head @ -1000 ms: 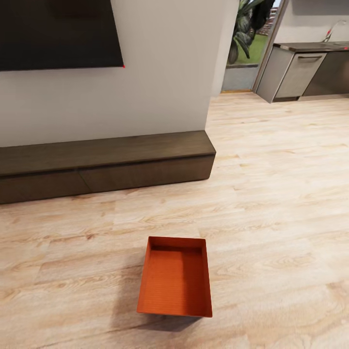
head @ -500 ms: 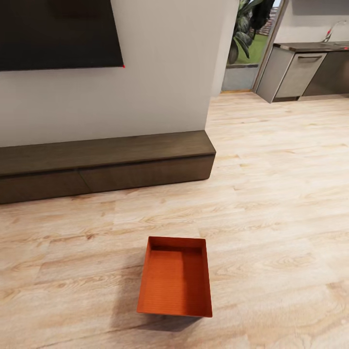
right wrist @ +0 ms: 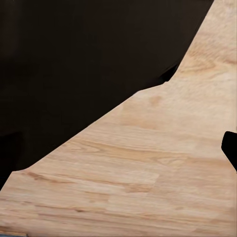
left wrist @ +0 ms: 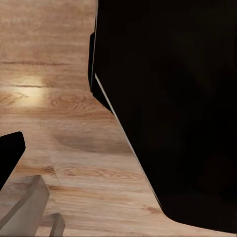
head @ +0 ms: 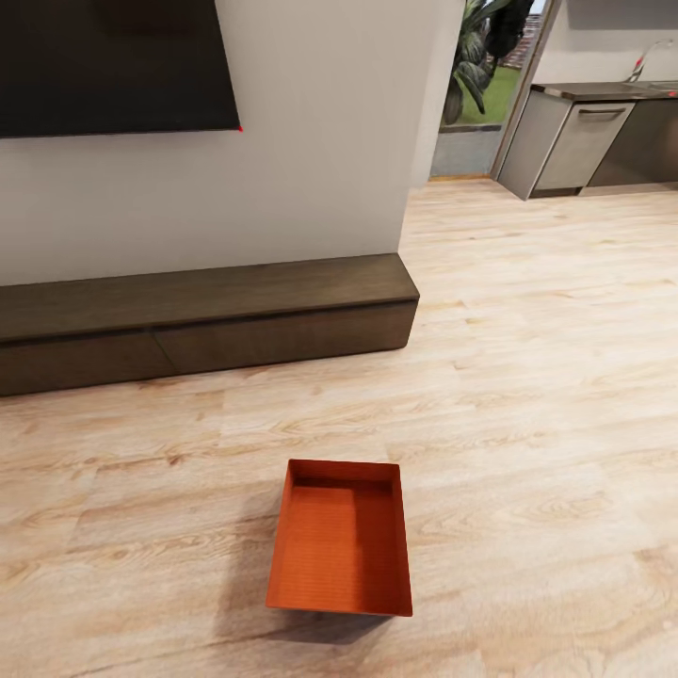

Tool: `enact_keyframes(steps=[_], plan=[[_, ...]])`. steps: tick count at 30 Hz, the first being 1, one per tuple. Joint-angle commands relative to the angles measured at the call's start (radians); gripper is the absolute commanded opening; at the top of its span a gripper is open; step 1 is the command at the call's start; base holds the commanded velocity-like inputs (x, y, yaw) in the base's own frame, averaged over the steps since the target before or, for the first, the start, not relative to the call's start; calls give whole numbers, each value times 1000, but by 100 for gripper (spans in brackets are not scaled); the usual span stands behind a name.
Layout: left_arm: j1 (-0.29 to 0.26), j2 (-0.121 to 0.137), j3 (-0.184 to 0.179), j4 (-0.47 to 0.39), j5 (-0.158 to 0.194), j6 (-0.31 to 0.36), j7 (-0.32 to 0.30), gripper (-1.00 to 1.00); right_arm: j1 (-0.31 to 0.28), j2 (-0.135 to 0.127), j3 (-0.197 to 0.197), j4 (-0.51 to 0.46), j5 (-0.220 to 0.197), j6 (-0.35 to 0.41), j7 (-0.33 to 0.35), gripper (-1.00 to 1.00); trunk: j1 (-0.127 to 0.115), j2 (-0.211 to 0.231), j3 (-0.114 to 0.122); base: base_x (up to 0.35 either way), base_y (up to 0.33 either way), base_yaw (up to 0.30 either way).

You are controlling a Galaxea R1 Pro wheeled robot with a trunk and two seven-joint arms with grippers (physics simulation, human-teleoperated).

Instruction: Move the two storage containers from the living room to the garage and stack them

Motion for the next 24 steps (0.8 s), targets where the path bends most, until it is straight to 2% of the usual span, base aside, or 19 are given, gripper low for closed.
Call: enact_keyframes(steps=[1, 6, 8, 9, 10, 11, 13, 14, 15, 17, 18, 20, 21, 22, 24], plan=[[0, 0, 1, -15, 5, -2, 1, 100, -1, 1, 10, 3, -8, -5, -3, 100, 0, 0, -1, 0, 0, 0], [0, 0, 0, -92, 5, 8, 1, 100, -2, -2, 9, -4, -13, -2, -7, 100, 0, 0, -1, 0, 0, 0], [0, 0, -1, -157, 3, 24, 0, 100, -12, -4, 8, -36, -15, 0, -9, 100, 0, 0, -1, 0, 0, 0], [0, 0, -1, -195, 2, 50, 0, 100, -18, -5, 7, -64, -15, 1, -11, 100, 0, 0, -1, 0, 0, 0], [0, 1, -2, -257, 1, 114, 1, 100, -29, -13, 6, -116, -15, 2, -14, 100, 0, 0, -1, 0, 0, 0], [0, 1, -2, -281, 1, 139, 1, 100, -33, -19, 5, -135, -15, 2, -16, 100, 0, 0, -1, 0, 0, 0], [0, 4, -2, -381, 0, 232, 4, 100, -50, -46, 3, -209, -16, 7, -24, 100, 0, 0, -1, 0, 0, 0], [0, 8, -2, -505, 0, 305, 4, 100, -77, -67, 1, -302, -16, 40, -40, 100, 0, 0, -1, 0, 0, 0], [0, 8, -1, -528, 0, 313, 4, 100, -84, -70, 1, -317, -17, 49, -46, 100, 0, 0, -1, 0, 0, 0], [0, 9, -1, -632, -2, 339, 3, 100, -123, -82, -2, -365, -18, 93, -79, 100, 0, 0, -1, 0, 0, 0], [0, 10, -1, -788, -12, 421, 4, 100, -199, -87, -5, -387, -21, 118, -111, 100, 0, 0, -1, 0, 0, 0], [0, 10, -1, -859, -17, 472, 5, 100, -232, -87, -5, -389, -27, 122, -115, 100, 0, 0, -1, 0, 0, 0], [-6, 8, -1, -906, -21, 528, 6, 100, -278, -87, -5, -391, -63, 132, -118, 100, 0, 0, -1, 0, 0, 0], [-61, 6, -1, -923, -23, 565, 6, 100, -348, -89, -5, -391, -115, 174, -122, 100, 0, 0, -1, 0, 0, 0], [-124, 1, -1, -925, -23, 576, 5, 100, -408, -89, -5, -391, -130, 192, -127, 100, 0, 0, -1, 0, 0, 0]])
